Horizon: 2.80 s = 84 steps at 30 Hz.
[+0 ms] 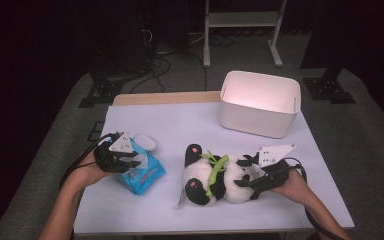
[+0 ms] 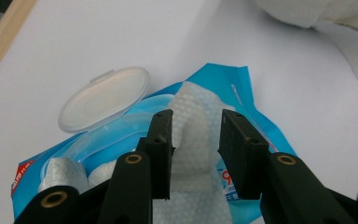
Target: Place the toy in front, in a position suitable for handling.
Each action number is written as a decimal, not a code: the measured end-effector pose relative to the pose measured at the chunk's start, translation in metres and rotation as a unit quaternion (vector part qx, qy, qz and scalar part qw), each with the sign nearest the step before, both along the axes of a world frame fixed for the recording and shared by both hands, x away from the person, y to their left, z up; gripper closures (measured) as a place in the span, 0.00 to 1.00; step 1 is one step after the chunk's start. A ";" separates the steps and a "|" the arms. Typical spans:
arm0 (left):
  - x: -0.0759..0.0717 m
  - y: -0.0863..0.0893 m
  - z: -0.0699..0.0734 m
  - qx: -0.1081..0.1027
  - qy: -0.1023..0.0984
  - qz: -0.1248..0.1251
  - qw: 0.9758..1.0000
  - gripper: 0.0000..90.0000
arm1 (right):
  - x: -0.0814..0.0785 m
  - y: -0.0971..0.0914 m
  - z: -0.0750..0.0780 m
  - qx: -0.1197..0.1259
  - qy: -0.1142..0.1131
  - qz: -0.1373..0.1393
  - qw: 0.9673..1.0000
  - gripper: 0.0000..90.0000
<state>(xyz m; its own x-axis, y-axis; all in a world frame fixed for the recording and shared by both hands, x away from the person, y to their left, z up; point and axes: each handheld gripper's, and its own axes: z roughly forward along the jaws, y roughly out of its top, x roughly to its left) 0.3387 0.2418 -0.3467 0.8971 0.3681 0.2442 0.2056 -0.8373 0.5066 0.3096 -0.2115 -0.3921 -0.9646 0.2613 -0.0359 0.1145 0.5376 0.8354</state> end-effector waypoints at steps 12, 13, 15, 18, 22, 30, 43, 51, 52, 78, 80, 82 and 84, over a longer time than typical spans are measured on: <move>0.008 -0.004 -0.015 0.044 0.020 -0.019 0.999 0.96 | 0.000 0.000 0.000 0.000 -0.003 0.001 1.000 0.40; 0.008 -0.004 -0.015 0.044 0.021 -0.019 0.999 0.97 | 0.000 0.000 0.000 0.000 -0.004 0.002 1.000 0.40; 0.008 -0.005 -0.016 0.046 0.021 -0.024 0.998 0.99 | 0.000 0.001 0.000 -0.001 -0.004 0.001 1.000 0.40; 0.006 -0.006 -0.015 0.048 0.016 -0.032 0.998 0.99 | 0.000 0.001 0.000 -0.003 -0.005 0.001 1.000 0.39; 0.003 -0.008 -0.012 0.041 0.021 -0.047 0.998 0.99 | -0.001 0.002 0.000 -0.005 -0.007 0.000 1.000 0.38; -0.001 -0.013 -0.004 0.007 0.042 -0.074 0.996 0.99 | -0.001 0.002 -0.001 -0.004 -0.008 0.001 1.000 0.37; -0.003 -0.030 0.016 0.002 0.049 -0.087 0.995 0.99 | -0.002 0.003 -0.001 -0.006 -0.014 0.002 1.000 0.35; -0.007 -0.028 0.020 0.011 0.039 -0.088 0.995 0.99 | -0.003 0.004 -0.001 -0.011 -0.017 0.002 1.000 0.33; -0.007 -0.028 0.021 0.009 0.036 -0.087 0.995 0.99 | -0.003 0.004 -0.001 -0.011 -0.017 0.001 1.000 0.33; -0.012 -0.038 0.035 0.018 0.026 -0.103 0.994 1.00 | -0.002 0.005 -0.002 -0.009 -0.017 0.000 1.000 0.32; -0.012 -0.040 0.037 0.015 0.025 -0.107 0.994 1.00 | -0.002 0.005 -0.002 -0.010 -0.017 0.000 1.000 0.32; -0.012 -0.041 0.038 0.013 0.024 -0.109 0.994 1.00 | -0.003 0.005 -0.002 -0.011 -0.017 -0.001 1.000 0.32; -0.013 -0.042 0.038 0.013 0.026 -0.109 0.994 1.00 | -0.003 0.005 -0.002 -0.011 -0.017 -0.001 1.000 0.32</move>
